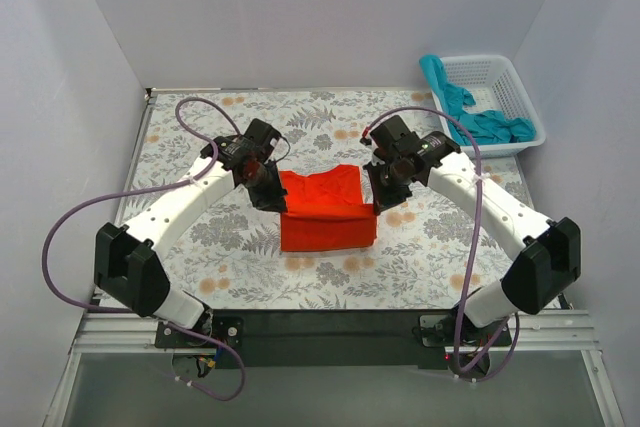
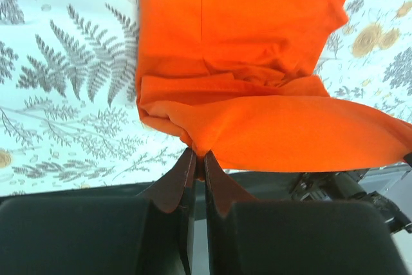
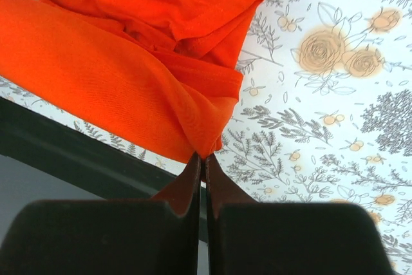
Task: Fold and stack the t-shirts
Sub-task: Fold the tshirt
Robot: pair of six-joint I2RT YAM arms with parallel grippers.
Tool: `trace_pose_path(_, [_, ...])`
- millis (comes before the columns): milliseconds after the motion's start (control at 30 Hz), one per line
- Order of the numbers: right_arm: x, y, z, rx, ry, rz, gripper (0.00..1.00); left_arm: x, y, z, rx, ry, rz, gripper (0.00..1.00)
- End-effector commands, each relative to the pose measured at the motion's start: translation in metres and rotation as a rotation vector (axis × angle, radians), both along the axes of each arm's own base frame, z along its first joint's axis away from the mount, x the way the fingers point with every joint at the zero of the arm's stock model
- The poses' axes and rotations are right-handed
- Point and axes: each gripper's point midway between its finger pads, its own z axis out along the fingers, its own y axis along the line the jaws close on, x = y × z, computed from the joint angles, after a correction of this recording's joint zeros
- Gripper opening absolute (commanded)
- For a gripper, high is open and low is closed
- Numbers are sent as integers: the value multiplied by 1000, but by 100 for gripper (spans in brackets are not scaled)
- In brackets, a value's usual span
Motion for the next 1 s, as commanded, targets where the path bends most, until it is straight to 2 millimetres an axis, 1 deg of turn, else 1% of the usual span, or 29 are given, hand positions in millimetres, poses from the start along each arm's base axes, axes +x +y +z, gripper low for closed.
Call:
trace_pose_path(0, [23, 1, 15, 18, -47, 12, 1, 29, 2, 14, -21, -85, 4, 0])
trace_pose_path(33, [29, 5, 21, 36, -58, 14, 1, 35, 2, 16, -23, -96, 8, 0])
trace_pose_path(67, [35, 7, 18, 32, -57, 19, 1, 39, 3, 13, -17, -93, 10, 0])
trace_pose_path(133, [44, 8, 18, 38, -59, 14, 1, 53, 7, 14, -25, -112, 28, 0])
trace_pose_path(300, [77, 19, 19, 58, -74, 11, 1, 85, 16, 4, -30, -124, 61, 0])
trace_pose_path(333, [82, 20, 18, 62, -74, 12, 1, 91, 17, 2, -28, -129, 63, 0])
trace_pose_path(367, [86, 22, 12, 58, -60, 15, 1, 96, 18, 3, -29, -138, 67, 0])
trace_pose_path(400, [95, 24, 16, 68, -76, 12, 1, 106, 19, -4, -28, -143, 71, 0])
trace_pose_path(433, [101, 25, 9, 63, -62, 10, 1, 111, 21, -7, -26, -148, 76, 0])
trace_pose_path(467, [106, 27, 7, 67, -62, 9, 1, 116, 23, -11, -23, -149, 84, 0])
trace_pose_path(500, [113, 26, 7, 74, -67, -1, 1, 126, 24, -14, -29, -164, 89, 0])
trace_pose_path(533, [120, 29, -3, 78, -56, -2, 1, 131, 25, -24, -21, -150, 89, 0])
trace_pose_path(567, [125, 29, -7, 83, -54, -7, 1, 136, 25, -30, -19, -151, 88, 0])
trace_pose_path(600, [132, 29, -11, 94, -50, -15, 1, 147, 24, -33, -24, -179, 92, 0])
trace_pose_path(633, [140, 30, -16, 102, -53, -22, 1, 151, 25, -48, -9, -159, 91, 0])
trace_pose_path(667, [147, 28, -31, 96, -30, -33, 1, 155, 26, -54, -5, -159, 93, 0])
trace_pose_path(700, [151, 30, -37, 106, -21, -34, 1, 164, 26, -58, -7, -178, 94, 0])
trace_pose_path(733, [158, 31, -48, 109, -16, -40, 1, 168, 25, -66, -3, -175, 93, 0])
trace_pose_path(767, [162, 32, -54, 109, -16, -39, 1, 172, 26, -79, 1, -156, 93, 0])
trace_pose_path(800, [166, 30, -60, 109, -10, -49, 1, 179, 24, -83, -5, -175, 93, 0])
trace_pose_path(833, [169, 30, -72, 103, 1, -53, 1, 181, 25, -88, -2, -176, 96, 0])
trace_pose_path(867, [174, 30, -76, 110, -8, -58, 1, 184, 25, -96, 2, -174, 96, 0])
trace_pose_path(900, [176, 30, -82, 110, -4, -63, 1, 189, 24, -99, 4, -191, 98, 0])
trace_pose_path(933, [175, 29, -93, 101, 15, -69, 1, 190, 24, -102, 6, -192, 98, 0])
trace_pose_path(967, [179, 28, -97, 106, 5, -76, 1, 192, 24, -103, 5, -201, 92, 0])
